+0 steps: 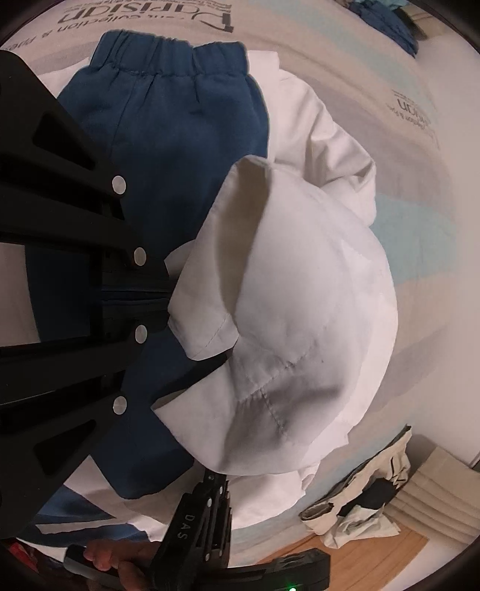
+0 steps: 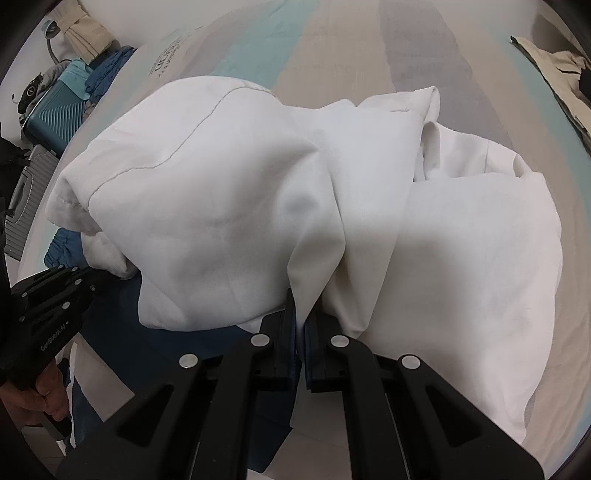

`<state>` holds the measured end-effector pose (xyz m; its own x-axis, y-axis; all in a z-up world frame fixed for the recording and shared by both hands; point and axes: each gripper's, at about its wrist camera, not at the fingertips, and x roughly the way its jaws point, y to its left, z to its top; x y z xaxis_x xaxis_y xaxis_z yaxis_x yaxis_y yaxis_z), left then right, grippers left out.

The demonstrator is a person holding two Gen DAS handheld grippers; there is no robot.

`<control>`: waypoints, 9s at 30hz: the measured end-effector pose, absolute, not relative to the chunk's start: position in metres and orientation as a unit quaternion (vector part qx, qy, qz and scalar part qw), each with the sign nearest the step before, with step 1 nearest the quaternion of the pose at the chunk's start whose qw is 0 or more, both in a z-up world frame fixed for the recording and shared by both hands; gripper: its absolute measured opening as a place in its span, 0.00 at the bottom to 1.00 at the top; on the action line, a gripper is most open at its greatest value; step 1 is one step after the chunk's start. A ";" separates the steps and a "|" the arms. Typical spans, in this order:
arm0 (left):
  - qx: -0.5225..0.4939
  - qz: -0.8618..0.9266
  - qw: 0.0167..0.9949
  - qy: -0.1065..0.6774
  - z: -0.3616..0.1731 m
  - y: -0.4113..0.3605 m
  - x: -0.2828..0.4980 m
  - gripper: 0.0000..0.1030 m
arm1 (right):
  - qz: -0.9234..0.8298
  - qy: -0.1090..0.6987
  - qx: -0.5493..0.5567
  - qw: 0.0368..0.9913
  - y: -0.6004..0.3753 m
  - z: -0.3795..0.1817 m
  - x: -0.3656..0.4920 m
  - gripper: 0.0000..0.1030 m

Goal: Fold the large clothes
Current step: 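Lift the hood with both grippers and lay it over the hoodie body, then open both grippers to release the hood onto the body, then move both grippers to the navy hem of the hoodie, then grasp the navy hem with the left gripper while the right gripper grasps it too, then lift the hem with both grippers and fold it over toward the hood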

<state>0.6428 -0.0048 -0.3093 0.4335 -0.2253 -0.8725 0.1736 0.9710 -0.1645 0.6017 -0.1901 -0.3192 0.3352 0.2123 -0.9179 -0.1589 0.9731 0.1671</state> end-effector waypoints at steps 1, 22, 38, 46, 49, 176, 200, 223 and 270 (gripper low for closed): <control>-0.021 -0.119 0.848 0.515 -0.305 -0.005 0.642 0.05 | 0.112 0.567 0.020 0.816 -0.189 -0.316 0.602 0.07; -0.075 -0.253 0.782 0.565 -0.279 0.031 0.722 0.81 | 0.232 0.578 -0.016 0.782 -0.155 -0.276 0.684 0.62; -0.037 -0.192 0.827 0.527 -0.247 0.013 0.676 0.15 | 0.227 0.516 -0.017 0.826 -0.156 -0.237 0.603 0.09; -0.019 -0.170 0.843 0.509 -0.247 -0.003 0.612 0.12 | 0.211 0.505 -0.025 0.837 -0.153 -0.242 0.536 0.07; -0.007 -0.163 0.848 0.505 -0.254 -0.006 0.585 0.10 | 0.203 0.507 -0.020 0.837 -0.157 -0.252 0.517 0.07; -0.068 -0.058 0.723 0.685 -0.308 0.122 0.286 0.15 | -0.001 0.686 0.025 0.727 -0.288 -0.344 0.209 0.60; -0.026 -0.101 0.737 0.668 -0.235 0.112 0.308 0.04 | 0.069 0.678 0.064 0.729 -0.278 -0.270 0.248 0.09; 0.027 -0.089 0.782 0.616 -0.135 0.088 0.369 0.04 | 0.133 0.623 0.069 0.767 -0.291 -0.197 0.319 0.06; -0.071 -0.038 0.792 0.605 -0.256 0.145 0.768 0.04 | 0.053 0.611 0.048 0.788 -0.285 -0.267 0.709 0.06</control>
